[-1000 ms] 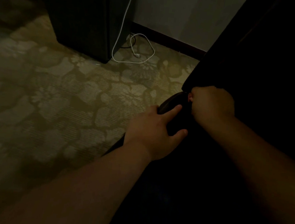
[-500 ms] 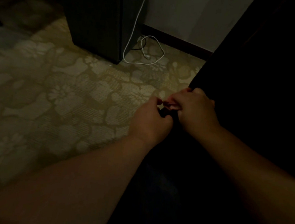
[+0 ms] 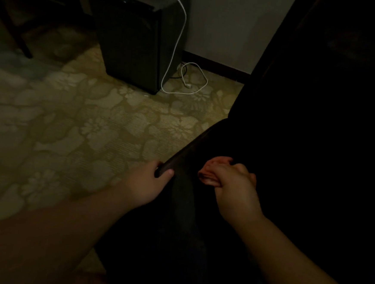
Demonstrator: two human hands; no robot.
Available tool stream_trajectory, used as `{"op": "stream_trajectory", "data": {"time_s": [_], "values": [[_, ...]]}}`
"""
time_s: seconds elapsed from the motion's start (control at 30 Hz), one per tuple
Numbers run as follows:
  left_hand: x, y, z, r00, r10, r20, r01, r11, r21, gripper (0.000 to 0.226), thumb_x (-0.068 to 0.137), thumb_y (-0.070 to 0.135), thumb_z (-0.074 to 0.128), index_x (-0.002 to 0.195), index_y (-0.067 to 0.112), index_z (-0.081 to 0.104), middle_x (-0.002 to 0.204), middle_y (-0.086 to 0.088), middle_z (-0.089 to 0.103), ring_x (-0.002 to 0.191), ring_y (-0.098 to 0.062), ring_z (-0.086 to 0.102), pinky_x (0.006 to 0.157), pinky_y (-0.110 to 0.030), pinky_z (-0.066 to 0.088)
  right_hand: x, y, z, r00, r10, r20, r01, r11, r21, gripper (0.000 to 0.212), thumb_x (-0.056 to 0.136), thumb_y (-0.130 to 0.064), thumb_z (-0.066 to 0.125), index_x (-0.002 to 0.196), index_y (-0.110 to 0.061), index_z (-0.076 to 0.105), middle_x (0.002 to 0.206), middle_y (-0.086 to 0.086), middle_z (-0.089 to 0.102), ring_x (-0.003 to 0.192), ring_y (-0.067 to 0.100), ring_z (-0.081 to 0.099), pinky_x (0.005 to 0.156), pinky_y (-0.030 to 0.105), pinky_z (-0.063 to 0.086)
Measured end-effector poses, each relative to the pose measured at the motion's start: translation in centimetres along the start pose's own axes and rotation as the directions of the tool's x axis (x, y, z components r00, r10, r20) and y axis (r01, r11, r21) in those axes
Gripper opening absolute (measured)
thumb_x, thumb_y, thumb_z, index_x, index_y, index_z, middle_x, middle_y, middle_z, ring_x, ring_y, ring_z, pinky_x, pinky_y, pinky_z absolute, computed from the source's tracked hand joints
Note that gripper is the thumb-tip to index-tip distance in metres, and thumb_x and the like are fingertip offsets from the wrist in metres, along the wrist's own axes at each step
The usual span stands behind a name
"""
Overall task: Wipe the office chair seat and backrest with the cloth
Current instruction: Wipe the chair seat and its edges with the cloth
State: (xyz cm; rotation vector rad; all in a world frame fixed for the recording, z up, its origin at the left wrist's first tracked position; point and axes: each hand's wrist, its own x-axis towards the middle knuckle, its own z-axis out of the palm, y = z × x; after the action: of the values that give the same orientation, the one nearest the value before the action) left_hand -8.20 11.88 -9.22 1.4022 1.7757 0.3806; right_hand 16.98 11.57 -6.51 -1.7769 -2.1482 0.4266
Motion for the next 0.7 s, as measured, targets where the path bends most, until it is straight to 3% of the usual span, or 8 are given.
{"op": "stream_trajectory", "data": {"time_s": [0.07,0.13,0.3,0.47,0.7], "values": [[-1.9,-0.1,0.0,1.0,0.019,-0.001,-0.019,1.0,0.017,0.059,0.091,0.071,0.052,0.135,0.033,0.059,0.123,0.007,0.07,0.109,-0.014,0.067,0.102,-0.042,0.054,-1.4,0.3,-0.6,0.997,0.04,0.063,-0.043,0.998,0.046,0.043,0.09,-0.032,0.059,0.129,-0.051,0.064,0.122,-0.011,0.063,0.108,0.016,0.057,0.102,0.027,0.044],[-3.8,-0.4,0.0,0.999,0.022,-0.028,-0.021,0.999,0.035,0.056,0.093,0.067,0.055,0.138,0.034,0.056,0.127,0.008,0.067,0.113,-0.016,0.066,0.103,-0.043,0.053,-3.8,0.9,-1.8,0.998,0.04,0.056,-0.044,0.995,0.088,0.05,0.086,-0.018,0.063,0.129,-0.044,0.068,0.124,-0.01,0.068,0.108,0.016,0.06,0.099,0.036,0.053],[-7.6,-1.0,0.4,0.998,-0.052,-0.035,0.053,0.998,0.032,0.06,0.092,0.067,0.059,0.141,0.035,0.051,0.126,0.003,0.067,0.113,-0.023,0.066,0.102,-0.044,0.053,-11.6,1.2,-3.9,0.998,0.027,0.064,-0.03,0.999,0.042,0.059,0.078,0.0,0.063,0.124,-0.034,0.076,0.129,-0.01,0.072,0.116,0.016,0.065,0.105,0.031,0.051],[-11.8,-1.6,1.4,0.998,-0.069,-0.009,0.069,0.993,0.094,0.064,0.098,0.056,0.06,0.151,0.026,0.039,0.134,-0.007,0.064,0.12,-0.033,0.063,0.102,-0.047,0.053,-16.6,-0.6,-6.7,0.988,0.113,0.106,-0.121,0.99,0.077,0.054,0.083,0.005,0.067,0.128,-0.024,0.077,0.147,0.001,0.063,0.138,0.018,0.057,0.113,0.017,0.029],[-18.1,-2.5,4.0,0.998,-0.053,0.016,0.05,0.988,0.148,0.062,0.096,0.05,0.068,0.148,0.021,0.048,0.135,-0.007,0.064,0.123,-0.031,0.062,0.103,-0.044,0.054,-21.5,-2.7,-7.8,0.985,0.144,0.09,-0.153,0.983,0.101,0.055,0.083,0.001,0.069,0.133,-0.02,0.071,0.137,0.0,0.066,0.124,0.019,0.065,0.107,0.023,0.046]]}}
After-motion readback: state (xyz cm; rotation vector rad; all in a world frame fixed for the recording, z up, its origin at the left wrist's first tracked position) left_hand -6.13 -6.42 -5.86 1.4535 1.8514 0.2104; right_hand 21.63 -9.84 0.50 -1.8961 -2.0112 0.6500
